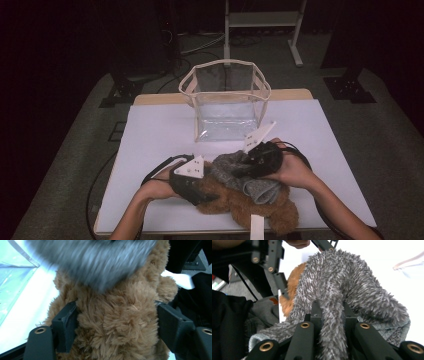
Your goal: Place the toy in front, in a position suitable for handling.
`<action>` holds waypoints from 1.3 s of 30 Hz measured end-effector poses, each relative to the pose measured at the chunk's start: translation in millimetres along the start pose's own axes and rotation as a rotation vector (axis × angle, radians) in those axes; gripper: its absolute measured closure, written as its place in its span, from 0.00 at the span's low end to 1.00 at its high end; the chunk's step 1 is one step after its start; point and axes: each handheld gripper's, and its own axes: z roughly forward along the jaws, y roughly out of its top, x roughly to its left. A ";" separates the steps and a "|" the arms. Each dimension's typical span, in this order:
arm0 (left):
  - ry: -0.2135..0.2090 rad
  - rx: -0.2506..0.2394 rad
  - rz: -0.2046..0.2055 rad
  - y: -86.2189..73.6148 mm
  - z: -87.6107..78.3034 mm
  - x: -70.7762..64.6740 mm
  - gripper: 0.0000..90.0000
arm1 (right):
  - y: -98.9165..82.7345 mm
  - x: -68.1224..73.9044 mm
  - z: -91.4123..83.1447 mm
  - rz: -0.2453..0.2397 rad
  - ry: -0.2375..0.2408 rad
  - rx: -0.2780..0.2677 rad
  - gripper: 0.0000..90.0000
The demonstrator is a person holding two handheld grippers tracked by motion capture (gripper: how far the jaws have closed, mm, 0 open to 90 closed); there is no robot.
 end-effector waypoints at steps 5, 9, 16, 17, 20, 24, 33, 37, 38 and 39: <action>0.012 -0.009 -0.010 -5.9 -2.5 -1.0 0.29 | -4.9 -9.1 -4.6 0.019 -0.005 -0.006 0.85; 0.017 -0.005 -0.009 -5.3 -2.9 -1.4 0.29 | -21.9 -10.9 -30.0 0.053 -0.055 -0.018 0.85; 0.025 0.016 0.005 1.4 -2.7 0.0 0.26 | -71.4 -4.1 -75.6 0.153 -0.116 -0.102 0.85; 0.025 0.017 0.002 2.7 -2.7 0.5 0.25 | -80.9 -2.1 -79.6 0.165 -0.117 -0.128 0.85; 0.028 0.024 0.009 6.8 -2.7 2.3 0.23 | -97.8 3.0 -85.5 0.188 -0.123 -0.165 0.85; 0.019 -0.015 0.013 19.1 -4.5 2.9 0.22 | -110.3 4.3 -83.7 0.215 -0.117 -0.212 0.84; 0.018 0.059 0.086 37.1 20.7 -4.0 0.21 | -87.6 -5.4 -56.7 0.178 -0.071 -0.264 0.84; 0.017 0.052 0.061 26.2 25.3 1.4 0.21 | -93.2 -2.4 -70.7 0.178 -0.111 -0.277 0.84; 0.019 0.045 0.056 25.4 25.3 2.5 0.21 | -97.7 -0.9 -75.2 0.186 -0.119 -0.283 0.84; 0.019 0.046 0.059 25.2 25.1 3.6 0.21 | -103.0 0.8 -79.4 0.195 -0.128 -0.283 0.84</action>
